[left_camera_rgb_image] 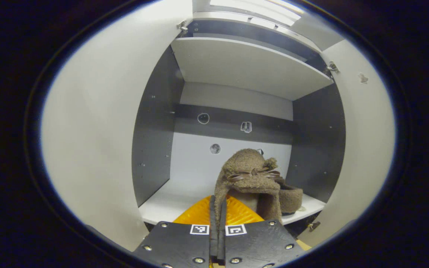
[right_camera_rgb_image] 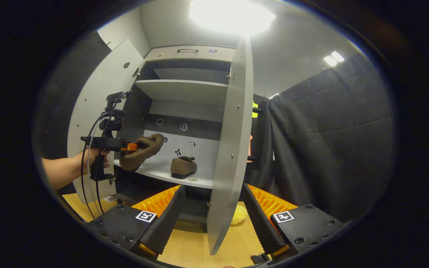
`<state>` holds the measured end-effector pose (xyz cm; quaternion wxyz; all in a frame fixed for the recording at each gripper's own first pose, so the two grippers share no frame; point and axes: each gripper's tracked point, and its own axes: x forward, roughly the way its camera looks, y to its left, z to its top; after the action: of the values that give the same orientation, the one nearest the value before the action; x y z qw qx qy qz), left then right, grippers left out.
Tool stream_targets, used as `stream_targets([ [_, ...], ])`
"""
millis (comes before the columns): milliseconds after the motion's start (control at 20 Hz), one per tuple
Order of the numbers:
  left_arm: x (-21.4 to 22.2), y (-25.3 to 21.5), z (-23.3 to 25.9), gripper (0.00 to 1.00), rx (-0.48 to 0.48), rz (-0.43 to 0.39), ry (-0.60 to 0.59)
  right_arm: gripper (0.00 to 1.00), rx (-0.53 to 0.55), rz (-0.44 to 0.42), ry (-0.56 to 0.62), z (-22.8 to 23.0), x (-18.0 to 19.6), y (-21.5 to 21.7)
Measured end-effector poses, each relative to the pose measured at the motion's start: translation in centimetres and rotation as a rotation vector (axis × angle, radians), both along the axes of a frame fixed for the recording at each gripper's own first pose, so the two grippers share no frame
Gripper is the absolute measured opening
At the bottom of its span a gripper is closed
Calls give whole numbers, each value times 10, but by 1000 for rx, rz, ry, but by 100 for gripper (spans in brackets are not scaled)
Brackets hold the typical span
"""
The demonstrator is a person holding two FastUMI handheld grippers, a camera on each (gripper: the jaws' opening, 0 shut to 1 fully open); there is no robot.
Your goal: Grab one shoe with the right hand and put it into the shoe cabinet, grab the other shoe with the left hand and put it into the shoe cabinet; then close the right door with the right hand and the left door with the left hand.
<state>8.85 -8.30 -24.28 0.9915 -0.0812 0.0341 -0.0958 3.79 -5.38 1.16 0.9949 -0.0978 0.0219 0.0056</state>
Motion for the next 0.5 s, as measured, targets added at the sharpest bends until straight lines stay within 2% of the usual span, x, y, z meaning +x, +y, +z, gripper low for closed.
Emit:
stream_targets([
  [250,-1,2,-7,1,-57,52,65,98,9,-21,12,-5,6,-12],
  [500,0,3,-28,1,-26,87,191,98,30,-8,37,-15,13,-11],
])
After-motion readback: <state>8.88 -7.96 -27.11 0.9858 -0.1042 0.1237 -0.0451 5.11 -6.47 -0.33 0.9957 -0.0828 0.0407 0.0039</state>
